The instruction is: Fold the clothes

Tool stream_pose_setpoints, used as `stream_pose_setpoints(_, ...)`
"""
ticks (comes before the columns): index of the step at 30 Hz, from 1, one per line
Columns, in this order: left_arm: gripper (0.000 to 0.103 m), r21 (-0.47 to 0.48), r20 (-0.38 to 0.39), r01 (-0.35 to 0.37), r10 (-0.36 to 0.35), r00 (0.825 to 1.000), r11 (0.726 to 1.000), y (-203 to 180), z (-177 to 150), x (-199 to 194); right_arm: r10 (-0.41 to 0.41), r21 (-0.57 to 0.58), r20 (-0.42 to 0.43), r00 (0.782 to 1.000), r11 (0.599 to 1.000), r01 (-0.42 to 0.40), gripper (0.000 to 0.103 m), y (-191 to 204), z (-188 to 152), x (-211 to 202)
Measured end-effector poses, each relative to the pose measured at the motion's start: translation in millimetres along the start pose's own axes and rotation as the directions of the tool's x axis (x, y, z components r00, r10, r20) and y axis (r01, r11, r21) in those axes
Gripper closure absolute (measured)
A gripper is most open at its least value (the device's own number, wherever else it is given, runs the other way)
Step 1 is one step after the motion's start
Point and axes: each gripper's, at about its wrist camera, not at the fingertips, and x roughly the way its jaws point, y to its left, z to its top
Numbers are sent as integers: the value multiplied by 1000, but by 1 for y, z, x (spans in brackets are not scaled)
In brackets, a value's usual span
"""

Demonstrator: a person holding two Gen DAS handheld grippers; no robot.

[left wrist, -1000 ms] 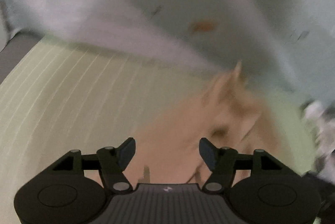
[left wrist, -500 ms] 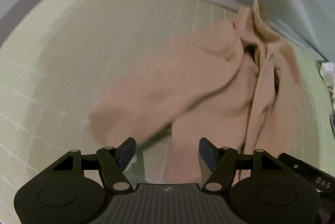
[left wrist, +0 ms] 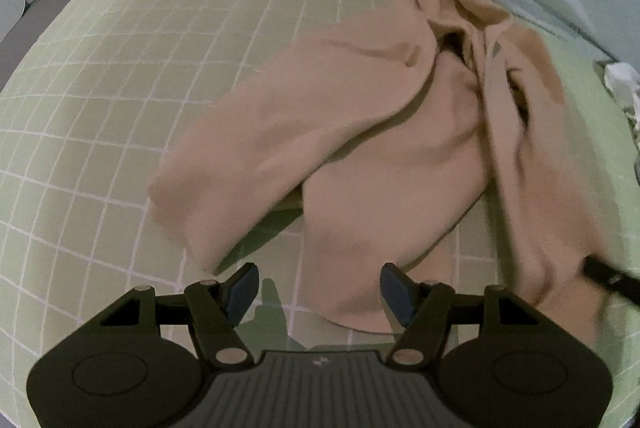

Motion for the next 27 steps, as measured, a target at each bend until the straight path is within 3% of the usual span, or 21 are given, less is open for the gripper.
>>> stream_pose_setpoints(6,35,0,-37,-15,15,999,1000,-1,-1,7,-88,-21,103,991,996,91,94,-26,17,-26)
stream_pose_setpoints(9,35,14,-21,-14,14,1000,1000,-4,1,0,-122,-38,96,988,991,126,90,-29,19,-25)
stream_pose_setpoints(13,35,30,-1,14,-14,1000,999,-13,5,-10,-152,-28,58,987,988,154,58,-25,10,-15)
stream_pose_setpoints(21,35,74,8,146,-147,989,987,-53,17,-14,-204,-76,37,978,976,206,35,-16,-15,-6)
stream_pose_setpoints(27,35,172,23,236,-244,970,956,-100,20,-14,-253,-48,25,967,966,254,23,-30,-20,-6)
